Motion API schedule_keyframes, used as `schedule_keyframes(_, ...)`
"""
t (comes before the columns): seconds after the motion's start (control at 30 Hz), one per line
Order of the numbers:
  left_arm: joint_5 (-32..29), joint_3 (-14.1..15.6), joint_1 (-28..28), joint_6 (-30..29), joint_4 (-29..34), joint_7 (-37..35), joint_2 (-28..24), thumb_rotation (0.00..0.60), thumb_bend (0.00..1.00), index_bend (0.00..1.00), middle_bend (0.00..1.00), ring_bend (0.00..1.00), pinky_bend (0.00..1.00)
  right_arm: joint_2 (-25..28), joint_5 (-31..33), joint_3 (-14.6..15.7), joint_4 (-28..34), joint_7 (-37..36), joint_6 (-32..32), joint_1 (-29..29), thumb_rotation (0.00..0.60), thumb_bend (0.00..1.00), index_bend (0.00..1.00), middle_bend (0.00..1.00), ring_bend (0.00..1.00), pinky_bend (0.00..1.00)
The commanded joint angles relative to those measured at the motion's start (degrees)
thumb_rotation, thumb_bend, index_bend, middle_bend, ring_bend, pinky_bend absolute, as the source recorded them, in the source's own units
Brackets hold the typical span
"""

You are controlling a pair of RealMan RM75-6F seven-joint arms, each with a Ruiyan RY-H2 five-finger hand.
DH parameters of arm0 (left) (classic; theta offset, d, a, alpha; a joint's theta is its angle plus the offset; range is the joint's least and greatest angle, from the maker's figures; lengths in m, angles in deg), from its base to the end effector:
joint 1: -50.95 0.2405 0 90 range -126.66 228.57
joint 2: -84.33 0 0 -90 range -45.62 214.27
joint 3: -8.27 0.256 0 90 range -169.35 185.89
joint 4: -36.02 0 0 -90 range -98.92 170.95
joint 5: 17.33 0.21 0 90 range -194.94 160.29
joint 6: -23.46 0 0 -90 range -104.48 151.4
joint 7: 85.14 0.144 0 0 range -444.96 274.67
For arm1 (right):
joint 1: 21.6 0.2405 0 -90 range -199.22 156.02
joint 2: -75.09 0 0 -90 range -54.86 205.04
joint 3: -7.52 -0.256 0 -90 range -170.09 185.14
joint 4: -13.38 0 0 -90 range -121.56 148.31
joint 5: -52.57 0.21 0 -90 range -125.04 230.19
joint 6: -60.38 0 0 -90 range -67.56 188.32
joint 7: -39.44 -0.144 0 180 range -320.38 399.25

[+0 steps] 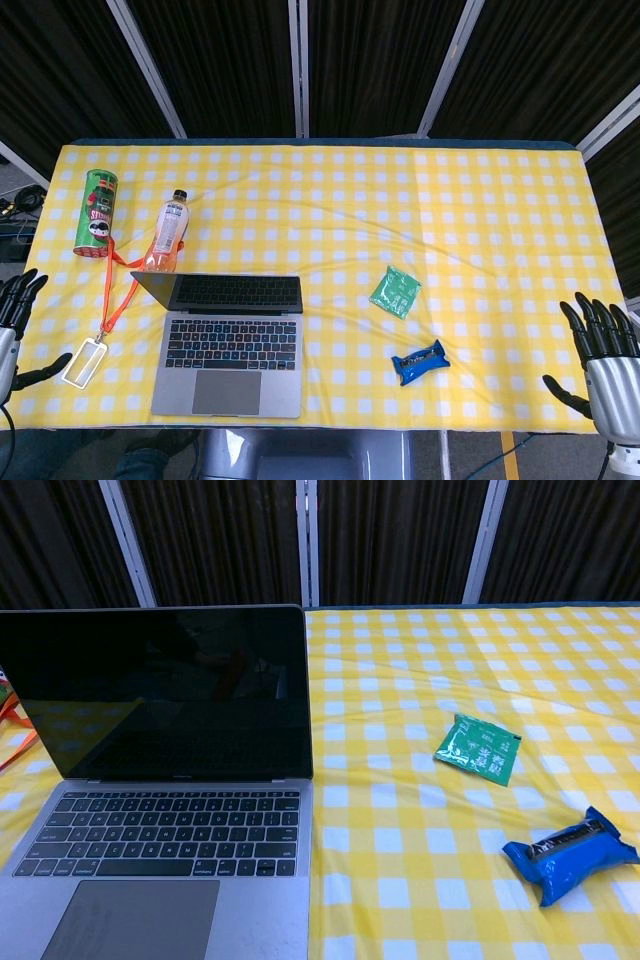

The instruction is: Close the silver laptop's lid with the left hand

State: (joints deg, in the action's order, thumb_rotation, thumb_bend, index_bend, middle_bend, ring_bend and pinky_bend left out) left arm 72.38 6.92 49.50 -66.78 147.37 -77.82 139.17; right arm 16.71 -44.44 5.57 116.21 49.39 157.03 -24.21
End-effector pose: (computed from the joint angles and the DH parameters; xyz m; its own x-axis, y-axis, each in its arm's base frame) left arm -0.2542 0.1550 0.1876 0.3595 -0.0355 0.9325 0.9325 -0.0238 -0.3604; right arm -0.2676 -0.1361 0.1903 0.4688 0.1467 0.8711 -0.8745 -0.0622 0.4811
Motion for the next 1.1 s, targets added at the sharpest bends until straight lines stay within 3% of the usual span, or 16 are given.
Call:
schedule_keyframes(0.03, 0.01, -0.06, 0.18, -0.33, 0.28, 0.56, 0.10, 0.600, 0.00, 0.00, 0.00, 0.00, 0.00, 0.37, 0.06, 0.02, 0.45, -0.05, 0.15, -0.23, 0.600, 0.00, 0.00, 0.00, 0.00, 0.00)
schedule_keyframes(0.27, 0.24, 0.08, -1.33, 2.59, 0.97, 0.38, -0.04, 0.600, 0.00, 0.00, 0.00, 0.00, 0.00, 0.61, 0.17, 0.19, 0.82, -0.54, -0.57, -0.09, 0.600, 0.00, 0.00, 0.00, 0.00, 0.00)
schedule_keyframes(0.33, -1.32, -1.01, -3.37, 5.48, 2.15, 0.66, -0.56, 0.600, 0.07, 0.00, 0.00, 0.00, 0.00, 0.60, 0.26, 0.18, 0.87, -0.77, -0.79, 0.00, 0.600, 0.00, 0.00, 0.00, 0.00, 0.00)
schedule_keyframes(0.37, -1.97, -1.54, -4.13, 6.39, 2.52, 1.06, -0.67, 0.600, 0.13, 0.00, 0.00, 0.00, 0.00, 0.61, 0.27, 0.19, 0.87, -0.89, -0.88, 0.04, 0.600, 0.00, 0.00, 0.00, 0.00, 0.00)
schedule_keyframes(0.53, -7.09, -5.85, -11.36, 15.34, 6.06, 1.81, -2.04, 0.600, 0.77, 0.00, 0.00, 0.00, 0.00, 0.68, 0.58, 0.05, 0.80, -1.37, -1.08, 0.14, 0.600, 0.00, 0.00, 0.00, 0.00, 0.00)
schedule_keyframes(0.63, -9.09, -7.57, -14.79, 19.51, 6.75, 2.03, -2.68, 0.600, 0.98, 0.00, 0.00, 0.00, 0.00, 0.67, 0.72, 0.04, 0.68, -1.45, -1.24, 0.17, 0.600, 0.00, 0.00, 0.00, 0.00, 0.00)
schedule_keyframes(0.83, -15.49, -10.53, -22.87, 30.24, 6.95, 3.16, -3.06, 0.600, 1.00, 0.00, 0.00, 0.00, 0.00, 0.58, 1.04, -0.04, 0.43, -1.73, -1.60, 0.31, 0.600, 0.00, 0.00, 0.00, 0.00, 0.00)
schedule_keyframes(0.9, -19.46, -11.73, -27.20, 36.21, 5.57, 2.90, -2.35, 0.600, 1.00, 0.01, 0.00, 0.00, 0.00, 0.54, 1.02, -0.15, 0.23, -2.05, -1.50, 0.37, 0.600, 0.00, 0.00, 0.00, 0.00, 0.00)
schedule_keyframes(1.1, -25.22, -12.40, -31.57, 42.78, 4.30, 0.76, -2.13, 0.600, 1.00, 0.08, 0.01, 0.05, 0.06, 0.46, 1.19, -0.22, 0.05, -2.18, -1.76, 0.51, 0.600, 0.00, 0.00, 0.00, 0.00, 0.00)
